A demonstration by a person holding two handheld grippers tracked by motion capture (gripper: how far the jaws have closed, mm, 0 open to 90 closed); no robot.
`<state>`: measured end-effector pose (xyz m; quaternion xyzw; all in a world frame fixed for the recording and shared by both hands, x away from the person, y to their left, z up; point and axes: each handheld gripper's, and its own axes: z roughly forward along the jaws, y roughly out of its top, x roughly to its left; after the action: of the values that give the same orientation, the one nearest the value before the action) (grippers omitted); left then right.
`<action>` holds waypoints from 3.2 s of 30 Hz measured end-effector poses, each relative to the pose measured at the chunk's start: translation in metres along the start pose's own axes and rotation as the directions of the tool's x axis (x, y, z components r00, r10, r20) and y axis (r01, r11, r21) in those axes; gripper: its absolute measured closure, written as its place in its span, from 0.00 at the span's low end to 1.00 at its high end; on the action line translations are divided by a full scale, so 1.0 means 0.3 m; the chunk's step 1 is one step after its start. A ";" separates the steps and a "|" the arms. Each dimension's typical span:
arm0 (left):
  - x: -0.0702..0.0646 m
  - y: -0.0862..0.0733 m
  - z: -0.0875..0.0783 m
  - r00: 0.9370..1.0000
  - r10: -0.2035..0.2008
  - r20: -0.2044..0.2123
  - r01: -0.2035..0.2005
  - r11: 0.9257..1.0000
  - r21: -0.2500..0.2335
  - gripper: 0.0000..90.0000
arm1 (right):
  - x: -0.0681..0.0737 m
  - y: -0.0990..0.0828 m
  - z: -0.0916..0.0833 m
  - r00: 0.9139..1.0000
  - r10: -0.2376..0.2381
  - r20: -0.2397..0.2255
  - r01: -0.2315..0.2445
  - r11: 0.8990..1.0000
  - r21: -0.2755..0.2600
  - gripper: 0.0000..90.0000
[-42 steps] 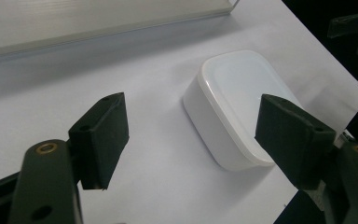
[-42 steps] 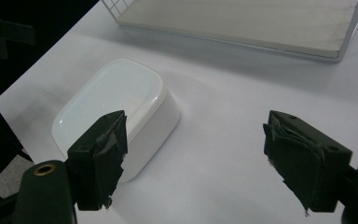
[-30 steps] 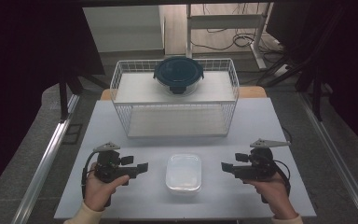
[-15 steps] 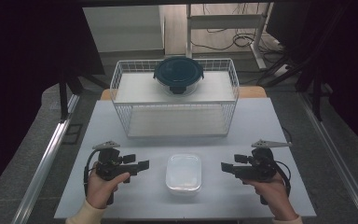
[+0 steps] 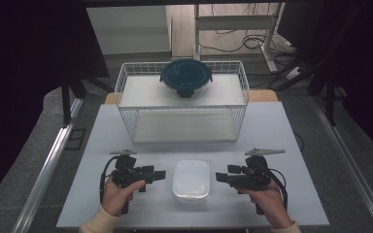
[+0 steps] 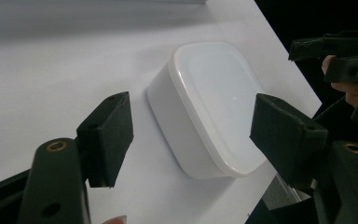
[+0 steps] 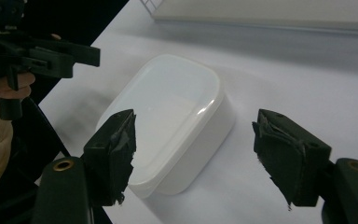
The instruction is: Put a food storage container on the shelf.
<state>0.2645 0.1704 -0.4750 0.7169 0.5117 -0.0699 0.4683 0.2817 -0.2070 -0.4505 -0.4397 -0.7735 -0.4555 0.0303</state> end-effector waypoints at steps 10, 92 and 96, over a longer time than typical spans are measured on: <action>0.010 0.048 0.073 0.995 -0.071 0.066 0.069 0.997 0.033 0.36 | 0.017 0.012 0.085 0.999 0.044 -0.005 -0.044 0.998 0.044 0.39; -0.101 0.060 -0.031 0.986 0.035 0.165 -0.025 0.998 -0.063 0.89 | 0.093 0.076 0.015 0.995 0.005 -0.101 -0.009 0.999 -0.039 0.89; -0.108 0.089 -0.055 0.985 0.042 0.168 -0.029 0.996 -0.081 0.89 | 0.106 0.111 0.008 0.995 -0.015 -0.103 0.010 0.999 -0.049 0.89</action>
<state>0.2646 0.1600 -0.4311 0.6986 0.4596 -0.1021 0.5389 0.2866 -0.1780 -0.4150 -0.4115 -0.7623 -0.4964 0.0567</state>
